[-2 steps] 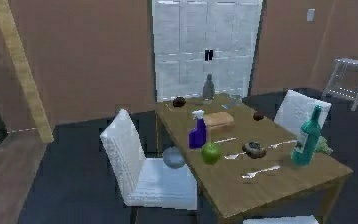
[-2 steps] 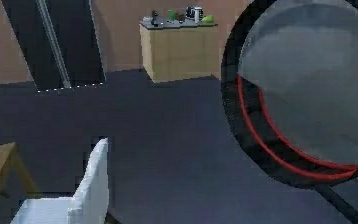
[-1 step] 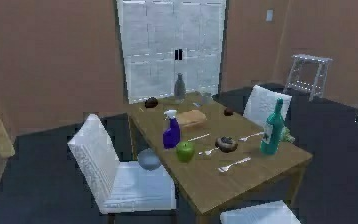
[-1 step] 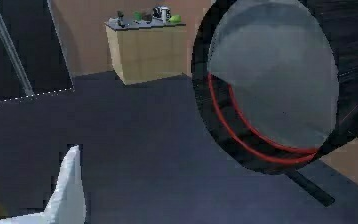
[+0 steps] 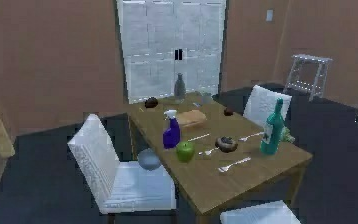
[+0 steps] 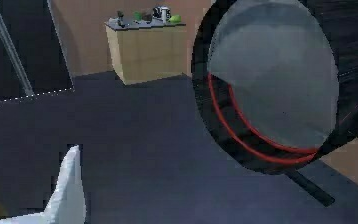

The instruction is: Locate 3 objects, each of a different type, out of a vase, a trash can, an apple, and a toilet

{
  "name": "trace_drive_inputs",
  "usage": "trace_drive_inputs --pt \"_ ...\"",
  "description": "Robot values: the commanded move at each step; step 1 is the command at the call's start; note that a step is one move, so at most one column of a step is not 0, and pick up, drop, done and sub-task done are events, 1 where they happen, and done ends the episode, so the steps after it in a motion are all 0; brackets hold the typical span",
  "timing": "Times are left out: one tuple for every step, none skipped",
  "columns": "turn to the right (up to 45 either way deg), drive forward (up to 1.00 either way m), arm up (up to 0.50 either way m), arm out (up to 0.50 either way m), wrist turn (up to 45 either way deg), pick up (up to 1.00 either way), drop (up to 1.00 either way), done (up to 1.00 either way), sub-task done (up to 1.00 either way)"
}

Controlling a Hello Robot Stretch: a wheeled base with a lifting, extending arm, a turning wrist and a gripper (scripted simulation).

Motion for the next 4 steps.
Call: trace_drive_inputs --pt "45.0 0.0 0.0 0.0 0.0 0.0 0.0 0.0 0.0" --pt "45.0 0.0 0.0 0.0 0.0 0.0 0.0 0.0 0.0" --pt "42.0 0.0 0.0 0.0 0.0 0.0 0.0 0.0 0.0" --pt "0.0 0.45 0.0 0.0 0.0 0.0 0.0 0.0 0.0"
